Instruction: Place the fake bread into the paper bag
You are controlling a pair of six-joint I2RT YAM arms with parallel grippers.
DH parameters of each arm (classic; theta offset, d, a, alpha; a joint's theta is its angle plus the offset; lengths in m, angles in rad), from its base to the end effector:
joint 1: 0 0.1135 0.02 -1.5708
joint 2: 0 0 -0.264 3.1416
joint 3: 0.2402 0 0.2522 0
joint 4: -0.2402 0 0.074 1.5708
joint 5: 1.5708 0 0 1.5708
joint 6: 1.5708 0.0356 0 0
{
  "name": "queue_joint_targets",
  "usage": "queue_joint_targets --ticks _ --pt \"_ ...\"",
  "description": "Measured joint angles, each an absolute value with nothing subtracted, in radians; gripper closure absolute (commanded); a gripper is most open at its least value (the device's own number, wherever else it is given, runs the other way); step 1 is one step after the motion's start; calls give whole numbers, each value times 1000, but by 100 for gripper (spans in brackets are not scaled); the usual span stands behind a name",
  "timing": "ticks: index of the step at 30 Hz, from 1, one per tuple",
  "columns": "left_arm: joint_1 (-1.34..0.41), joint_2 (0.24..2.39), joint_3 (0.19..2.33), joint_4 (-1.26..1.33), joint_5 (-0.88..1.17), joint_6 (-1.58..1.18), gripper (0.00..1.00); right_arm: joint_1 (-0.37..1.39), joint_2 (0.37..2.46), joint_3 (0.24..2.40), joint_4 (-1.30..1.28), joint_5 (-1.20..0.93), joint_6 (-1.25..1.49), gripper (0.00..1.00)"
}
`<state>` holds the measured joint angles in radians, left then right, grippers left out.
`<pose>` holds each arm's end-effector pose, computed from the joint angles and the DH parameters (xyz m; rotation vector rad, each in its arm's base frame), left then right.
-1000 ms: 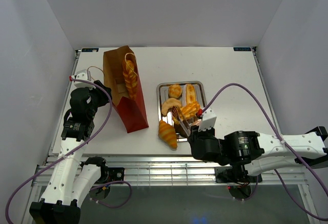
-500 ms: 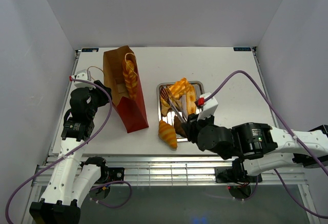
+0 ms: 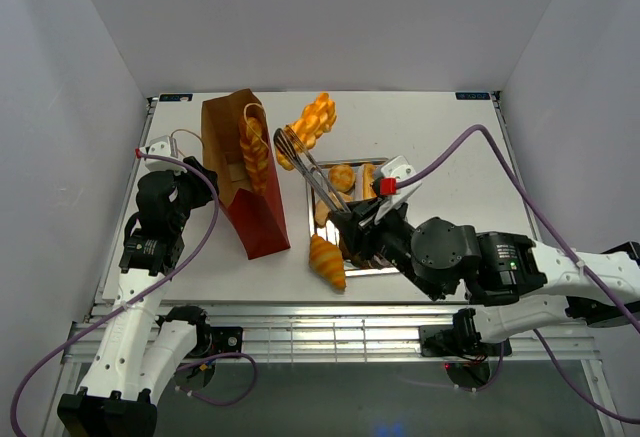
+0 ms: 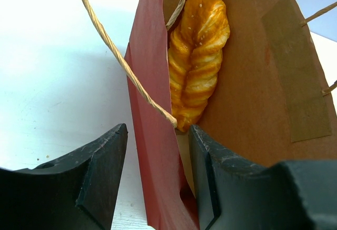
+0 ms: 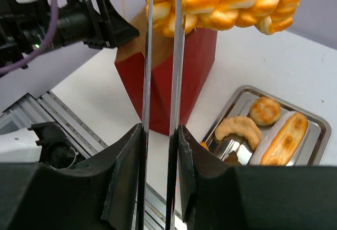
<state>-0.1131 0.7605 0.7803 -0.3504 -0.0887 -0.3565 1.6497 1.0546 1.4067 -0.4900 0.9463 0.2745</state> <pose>0.1752 -0.0167 0.3248 -0.2913 1.8845 -0.2344 0.0136 0.1945 0.4709 -0.4486 1.6321 0.6519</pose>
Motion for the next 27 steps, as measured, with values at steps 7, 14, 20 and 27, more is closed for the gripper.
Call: queue_joint_targets --ticks 7,14,20,27 --pt "-113 760 780 -350 -85 -356 39 1577 1114 1485 -357 828 151 91" --pt "-113 760 780 -350 -82 -357 39 1389 1194 1516 -279 575 129 91" --pt "-113 760 780 -350 -78 -357 39 1332 1281 1564 -234 363 97 91" --pt "-113 760 780 -350 -77 -357 39 1254 1318 1567 -164 167 99 91"
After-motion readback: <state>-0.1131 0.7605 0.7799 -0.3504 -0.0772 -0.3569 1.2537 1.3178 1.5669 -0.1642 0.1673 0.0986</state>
